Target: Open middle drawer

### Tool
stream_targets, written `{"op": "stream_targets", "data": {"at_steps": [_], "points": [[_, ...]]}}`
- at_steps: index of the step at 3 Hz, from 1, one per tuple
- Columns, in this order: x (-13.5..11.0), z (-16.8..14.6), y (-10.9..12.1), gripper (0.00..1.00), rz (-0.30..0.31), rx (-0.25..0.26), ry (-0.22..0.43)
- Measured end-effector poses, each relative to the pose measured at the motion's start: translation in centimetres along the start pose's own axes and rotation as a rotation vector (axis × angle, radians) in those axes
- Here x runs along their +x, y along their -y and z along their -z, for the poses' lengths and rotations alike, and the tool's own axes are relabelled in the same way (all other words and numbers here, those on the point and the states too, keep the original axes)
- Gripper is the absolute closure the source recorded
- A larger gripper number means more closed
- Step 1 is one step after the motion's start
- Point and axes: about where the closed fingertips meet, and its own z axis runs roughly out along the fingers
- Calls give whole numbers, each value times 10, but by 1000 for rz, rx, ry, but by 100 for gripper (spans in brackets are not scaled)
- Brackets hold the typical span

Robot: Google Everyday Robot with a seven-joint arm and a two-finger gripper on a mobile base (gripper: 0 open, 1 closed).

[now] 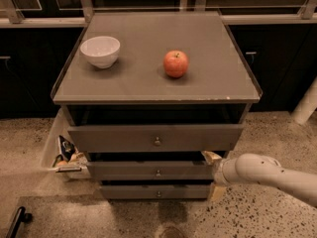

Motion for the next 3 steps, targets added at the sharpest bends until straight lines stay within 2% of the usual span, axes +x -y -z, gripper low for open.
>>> {"op": "stream_targets", "data": {"at_steps": [1,3], "points": [[3,-25,10,0,34,1,-11],[11,-43,12,0,36,-6,22]]}}
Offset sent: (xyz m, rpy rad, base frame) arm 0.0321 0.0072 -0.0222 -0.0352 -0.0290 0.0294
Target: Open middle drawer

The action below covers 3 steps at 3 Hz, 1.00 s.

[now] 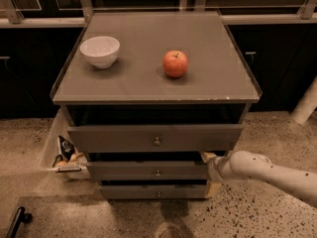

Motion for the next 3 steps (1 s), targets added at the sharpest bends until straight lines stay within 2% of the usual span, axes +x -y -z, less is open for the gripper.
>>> {"op": "stream_targets", "data": {"at_steps": [3], "points": [[7,-37,5,0,-1,-29,111]]}}
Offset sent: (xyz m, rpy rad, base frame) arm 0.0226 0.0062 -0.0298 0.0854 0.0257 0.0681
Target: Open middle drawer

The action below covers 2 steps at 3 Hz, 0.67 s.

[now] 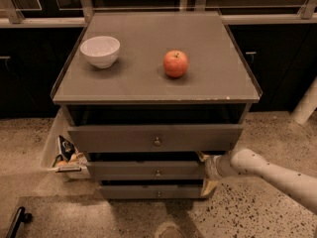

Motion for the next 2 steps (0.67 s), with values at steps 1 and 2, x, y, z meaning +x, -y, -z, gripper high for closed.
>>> {"op": "stream_targets", "data": {"at_steps": [1,2], "points": [[0,-8,6,0,1,-6,32],[0,-8,6,19,1,-6,33]]}}
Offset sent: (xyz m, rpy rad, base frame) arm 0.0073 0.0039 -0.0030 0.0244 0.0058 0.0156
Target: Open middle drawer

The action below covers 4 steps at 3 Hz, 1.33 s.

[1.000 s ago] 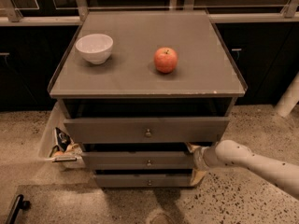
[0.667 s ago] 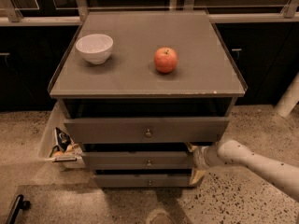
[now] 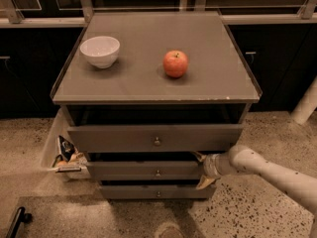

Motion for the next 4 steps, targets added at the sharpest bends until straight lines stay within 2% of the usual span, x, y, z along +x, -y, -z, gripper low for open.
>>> {"op": "stream_targets", "data": {"at_steps": [1,2,3,4], "points": [[0,0,0,42,0,0,0],[1,3,2,65,-2,1,-27],[9,9,-13,88,-43,15,-48],[6,12,-11,100,-43,15,-48]]}}
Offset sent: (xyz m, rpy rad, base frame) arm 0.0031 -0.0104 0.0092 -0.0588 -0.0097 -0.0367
